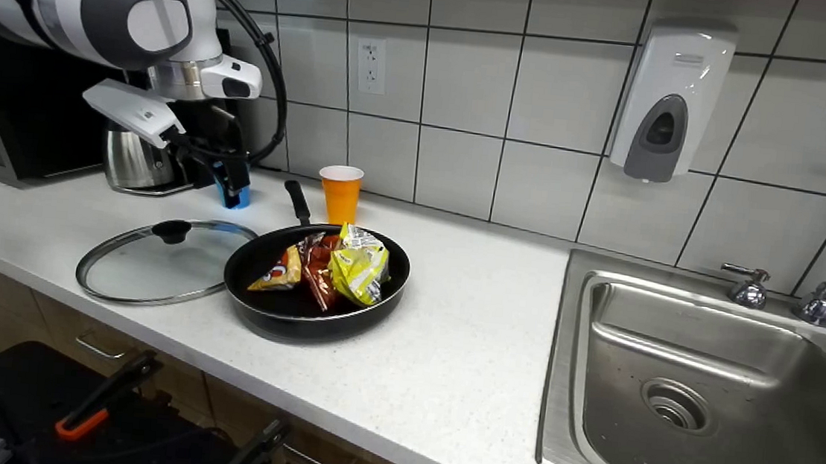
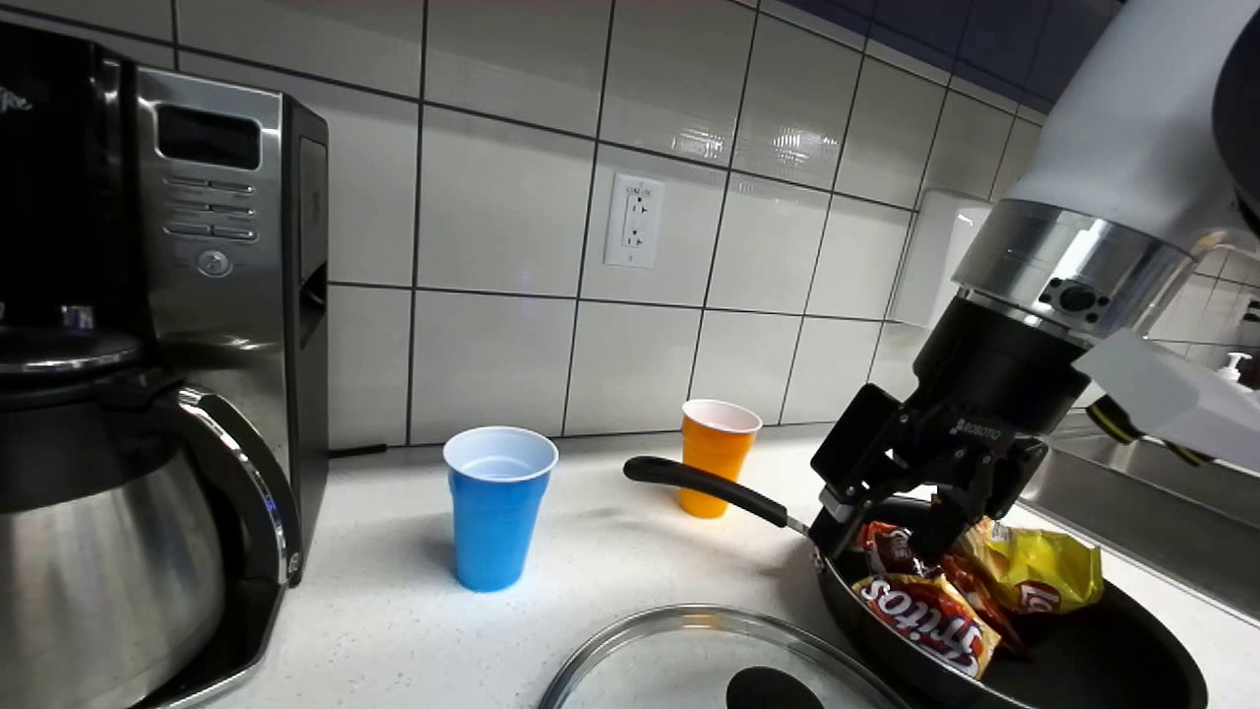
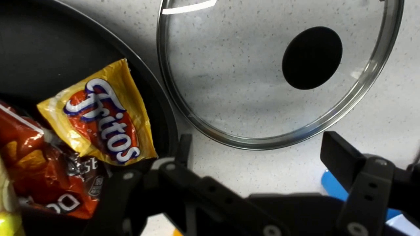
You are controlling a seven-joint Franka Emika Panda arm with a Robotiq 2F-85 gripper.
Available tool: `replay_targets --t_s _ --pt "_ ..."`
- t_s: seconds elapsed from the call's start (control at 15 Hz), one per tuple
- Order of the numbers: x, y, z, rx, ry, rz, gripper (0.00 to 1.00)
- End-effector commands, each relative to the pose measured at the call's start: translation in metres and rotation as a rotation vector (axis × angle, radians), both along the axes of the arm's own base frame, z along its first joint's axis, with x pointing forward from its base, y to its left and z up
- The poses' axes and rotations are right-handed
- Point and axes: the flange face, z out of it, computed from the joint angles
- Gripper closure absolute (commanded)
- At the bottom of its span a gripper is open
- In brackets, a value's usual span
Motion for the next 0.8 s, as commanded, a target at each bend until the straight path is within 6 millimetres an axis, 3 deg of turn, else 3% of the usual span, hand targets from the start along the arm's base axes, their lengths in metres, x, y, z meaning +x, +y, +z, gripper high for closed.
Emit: replay_targets --t_s 0.0,0.53,0.73 --pt "0.001 0.001 -0.001 -0.003 0.003 0.009 0.0" --pt "0.002 0.001 -0.002 -0.004 0.003 0.018 0.0" --pt "0.004 0.016 0.0 -0.021 -0.029 0.094 0.0"
